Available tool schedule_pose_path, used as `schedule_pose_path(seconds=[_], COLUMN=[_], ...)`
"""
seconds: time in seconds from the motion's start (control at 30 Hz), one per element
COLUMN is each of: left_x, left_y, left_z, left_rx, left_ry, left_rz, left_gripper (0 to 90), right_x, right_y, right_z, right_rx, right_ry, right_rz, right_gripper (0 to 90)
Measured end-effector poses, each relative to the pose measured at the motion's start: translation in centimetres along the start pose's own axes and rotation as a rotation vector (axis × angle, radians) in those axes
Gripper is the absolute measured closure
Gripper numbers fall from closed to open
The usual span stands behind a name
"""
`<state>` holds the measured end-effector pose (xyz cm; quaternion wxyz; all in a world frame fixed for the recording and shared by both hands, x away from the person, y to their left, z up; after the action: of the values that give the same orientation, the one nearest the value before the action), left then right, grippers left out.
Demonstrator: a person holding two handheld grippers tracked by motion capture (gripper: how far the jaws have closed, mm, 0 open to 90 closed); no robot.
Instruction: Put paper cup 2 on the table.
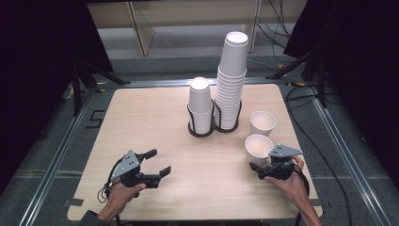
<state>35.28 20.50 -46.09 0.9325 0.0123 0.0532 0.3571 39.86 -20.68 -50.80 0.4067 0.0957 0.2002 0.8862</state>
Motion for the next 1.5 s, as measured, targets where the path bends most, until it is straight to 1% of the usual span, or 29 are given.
schedule_pose_path(seconds=[0.07, 0.13, 0.2, 0.23, 0.27, 0.37, 0.4, 0.47, 0.5, 0.53, 0.63, 0.7, 0.73, 0.77, 0.8, 0.83, 0.87, 0.9, 0.93, 0.97, 1.0, 1.07, 1.27, 1.3, 1.37, 1.4, 1.43, 1.47, 1.5], left_x=[0.0, 0.0, 0.1, 0.1, 0.1, 0.1, 0.2, 0.1, 0.1, 0.0, -0.1, -0.1, -0.1, -0.1, -0.2, -0.2, -0.2, -0.2, -0.2, -0.2, -0.3, -0.3, -0.3, -0.3, -0.3, -0.4, -0.4, -0.4, -0.4], left_y=[0.0, 0.1, 0.1, 0.2, 0.2, 0.2, 0.2, 0.1, 0.2, 0.2, 0.1, 0.2, 0.2, 0.2, 0.2, 0.0, 0.0, 0.1, 0.1, 0.0, -0.1, 0.1, -0.1, -0.1, 0.1, 0.1, 0.1, -0.2, -0.2], left_z=[0.0, 0.0, 0.0, 0.0, -0.1, -0.2, -0.2, -0.4, -0.4, -0.5, -0.7, -0.8, -0.9, -0.9, -0.9, -0.9, -0.9, -1.0, -1.0, -1.0, -1.1, -1.1, -1.1, -1.1, -1.1, -1.1, -1.1, -1.1, -1.1], left_rx=[-0.001, -0.001, 0.002, 0.001, 0.001, 0.004, -0.002, -0.003, 0.019, 0.022, 0.028, 0.035, 0.035, 0.036, 0.037, 0.024, 0.020, 0.045, 0.048, 0.038, 0.024, 0.042, 0.029, 0.029, 0.052, 0.051, 0.053, 0.024, 0.026], left_ry=[0.000, 0.001, -0.002, 0.000, 0.000, 0.001, -0.004, -0.004, -0.007, -0.008, -0.005, -0.012, -0.011, -0.012, -0.012, -0.008, -0.007, -0.013, -0.017, -0.013, -0.010, -0.013, -0.022, -0.022, -0.028, -0.027, -0.028, -0.020, -0.023], left_rz=[-0.001, 0.002, 0.003, 0.005, 0.004, 0.006, 0.002, -0.002, 0.006, 0.005, 0.005, 0.000, 0.000, -0.002, -0.003, -0.009, -0.014, -0.004, -0.003, -0.005, -0.012, -0.004, -0.018, -0.018, -0.007, -0.009, -0.011, -0.024, -0.024], left_gripper=[14.5, 14.5, 14.5, 14.5, 14.5, 14.5, 14.5, 14.5, 14.5, 14.5, 14.5, 14.5, 14.5, 14.5, 14.5, 14.5, 14.5, 14.5, 14.5, 14.5, 14.5, 14.5, 14.5, 14.5, 14.6, 14.5, 14.6, 14.6, 14.6], right_x=[0.0, 0.4, 0.3, 0.5, 0.4, 0.6, 0.6, 0.8, 1.1, 1.1, 1.9, 2.4, 2.8, 3.0, 3.2, 3.5, 3.9, 4.1, 4.5, 4.7, 5.0, 5.4, 6.0, 6.1, 6.1, 6.3, 6.2, 6.4, 6.4], right_y=[0.4, 0.8, 1.7, 2.1, 2.5, 3.8, 4.4, 5.1, 5.3, 5.7, 6.5, 7.0, 7.2, 7.4, 7.6, 7.7, 7.7, 7.9, 7.9, 8.0, 8.1, 8.2, 8.8, 8.8, 9.0, 9.0, 9.0, 9.1, 9.1], right_z=[-0.1, -0.3, -0.3, -0.4, -0.5, -0.7, -0.6, -0.5, -0.5, -0.5, -0.6, -0.7, -0.7, -0.7, -0.7, -0.7, -0.8, -0.8, -0.9, -1.0, -1.2, -1.4, -1.8, -1.9, -2.0, -2.2, -2.2, -2.4, -2.4], right_rx=[0.009, 0.016, 0.012, 0.013, 0.014, -0.010, -0.017, -0.034, -0.032, -0.036, -0.033, -0.039, -0.035, -0.040, -0.043, -0.049, -0.043, -0.040, -0.031, -0.030, -0.011, -0.011, -0.010, -0.003, 0.000, 0.001, -0.002, 0.009, -0.003], right_ry=[0.012, -0.024, -0.022, -0.060, -0.071, -0.103, -0.083, -0.097, -0.121, -0.110, -0.125, -0.117, -0.132, -0.145, -0.110, -0.106, -0.123, -0.109, -0.118, -0.102, -0.117, -0.122, -0.099, -0.116, -0.102, -0.123, -0.100, -0.114, -0.099], right_rz=[0.008, 0.001, -0.010, -0.014, -0.015, -0.046, -0.079, -0.096, -0.085, -0.111, -0.125, -0.116, -0.098, -0.109, -0.103, -0.098, -0.085, -0.088, -0.072, -0.071, -0.061, -0.066, -0.063, -0.061, -0.066, -0.058, -0.065, -0.057, -0.060], right_gripper=[15.7, 15.6, 15.6, 15.5, 15.6, 15.6, 15.8, 15.8, 16.2, 16.3, 16.4, 16.3, 16.3, 16.3, 16.3, 16.3, 16.3, 16.2, 16.2, 16.0, 15.8, 15.8, 15.6, 15.6, 15.7, 15.6, 15.7, 15.7, 15.7])
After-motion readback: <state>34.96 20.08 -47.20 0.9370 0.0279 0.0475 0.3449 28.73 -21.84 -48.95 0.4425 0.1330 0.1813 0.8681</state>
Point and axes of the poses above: each handheld gripper's, and its own axes: y roughly backward along the jaws, z roughly out of its top, x roughly to its left, the point moved 5 cm from there along -y, roughly forward along the jaws, and after that the axes turned 10 degrees about -x, right-handed, at the moved point
